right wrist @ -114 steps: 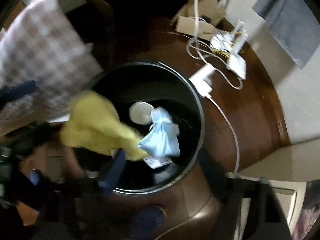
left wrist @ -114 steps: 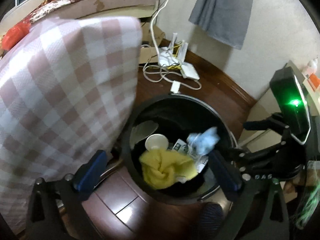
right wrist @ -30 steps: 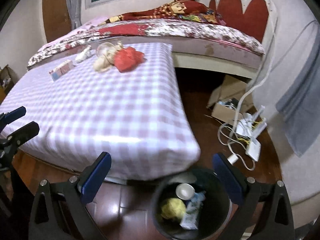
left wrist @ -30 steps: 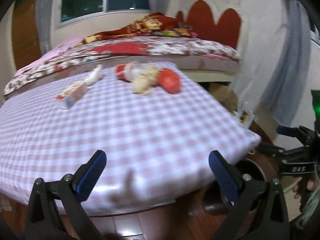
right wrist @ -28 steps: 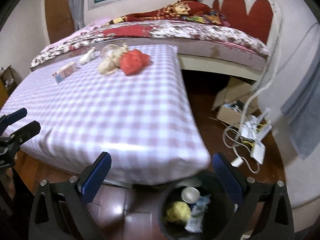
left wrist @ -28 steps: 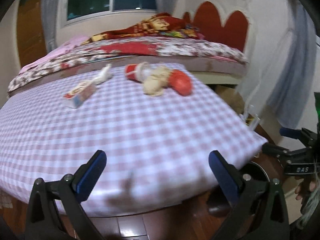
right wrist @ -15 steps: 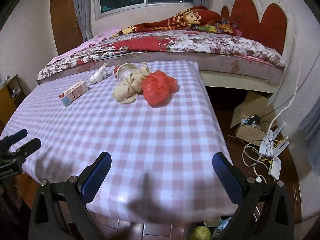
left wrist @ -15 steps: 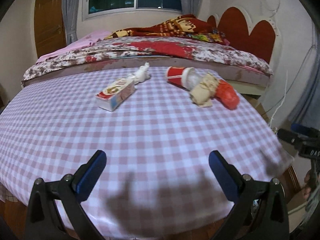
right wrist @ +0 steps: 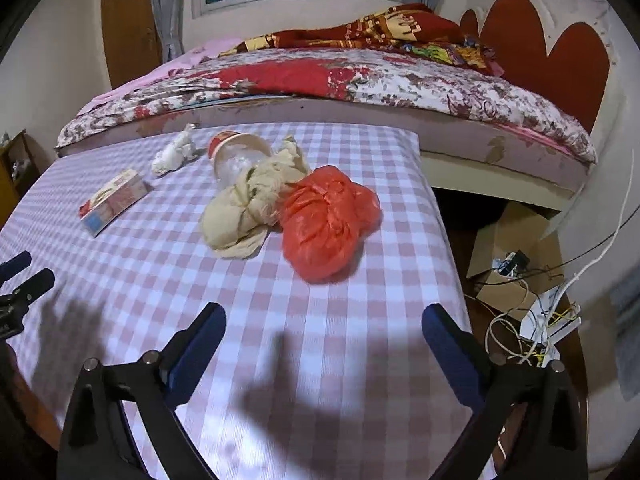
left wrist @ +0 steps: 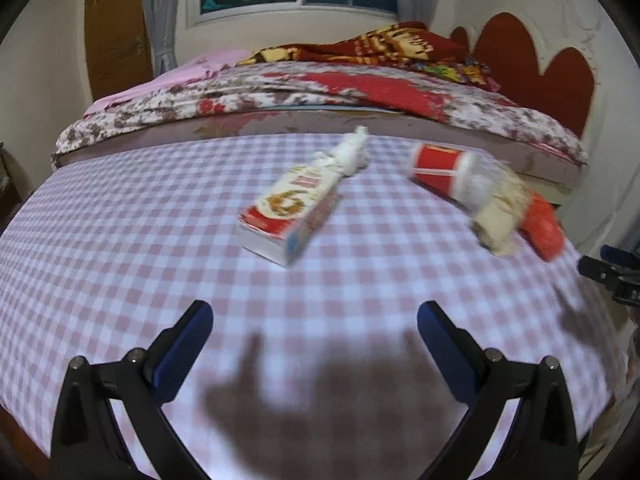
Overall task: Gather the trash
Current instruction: 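Grasp the milk carton with the left tool while the right tool grasps the red plastic bag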
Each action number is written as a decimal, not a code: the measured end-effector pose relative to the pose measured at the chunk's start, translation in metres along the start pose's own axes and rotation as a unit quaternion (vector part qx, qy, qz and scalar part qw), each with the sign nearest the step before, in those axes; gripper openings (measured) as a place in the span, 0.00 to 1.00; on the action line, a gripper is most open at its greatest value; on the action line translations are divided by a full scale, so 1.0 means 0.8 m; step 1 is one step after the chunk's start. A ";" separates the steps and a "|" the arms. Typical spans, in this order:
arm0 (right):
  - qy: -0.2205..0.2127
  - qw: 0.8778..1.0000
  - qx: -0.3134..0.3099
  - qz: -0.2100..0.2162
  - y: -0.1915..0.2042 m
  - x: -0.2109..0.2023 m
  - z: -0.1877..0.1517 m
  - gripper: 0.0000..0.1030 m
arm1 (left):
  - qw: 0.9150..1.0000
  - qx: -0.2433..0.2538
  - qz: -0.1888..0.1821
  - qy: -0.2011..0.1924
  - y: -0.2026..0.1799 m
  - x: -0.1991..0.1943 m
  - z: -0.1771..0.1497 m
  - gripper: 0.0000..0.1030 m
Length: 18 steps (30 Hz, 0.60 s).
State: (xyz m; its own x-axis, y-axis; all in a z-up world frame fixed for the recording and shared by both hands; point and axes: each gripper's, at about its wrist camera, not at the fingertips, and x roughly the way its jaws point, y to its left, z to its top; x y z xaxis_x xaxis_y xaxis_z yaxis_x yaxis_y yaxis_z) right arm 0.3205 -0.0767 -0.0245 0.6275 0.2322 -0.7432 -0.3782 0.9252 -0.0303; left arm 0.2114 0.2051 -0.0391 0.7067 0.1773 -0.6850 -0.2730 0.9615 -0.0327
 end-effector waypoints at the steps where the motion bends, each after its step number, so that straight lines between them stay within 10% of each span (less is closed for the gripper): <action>1: 0.004 1.000 0.003 0.000 -0.001 0.010 0.005 0.93 | 1.000 -0.002 0.003 0.002 0.004 0.008 0.006 0.99; 13: 0.029 0.999 0.015 0.013 -0.008 0.080 0.046 0.77 | 1.000 0.018 0.008 0.020 0.033 0.089 0.057 0.97; 18: 0.037 0.999 0.012 0.026 -0.005 0.090 0.050 0.62 | 0.998 0.032 -0.017 0.051 0.026 0.107 0.056 0.70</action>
State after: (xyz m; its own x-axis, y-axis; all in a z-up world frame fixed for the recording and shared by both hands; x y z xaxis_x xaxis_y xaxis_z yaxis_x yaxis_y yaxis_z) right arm 0.3947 -0.0516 -0.0515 0.5551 0.2582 -0.7907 -0.3922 0.9195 0.0249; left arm 0.2954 0.2499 -0.0660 0.6432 0.1253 -0.7554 -0.2054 0.9786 -0.0126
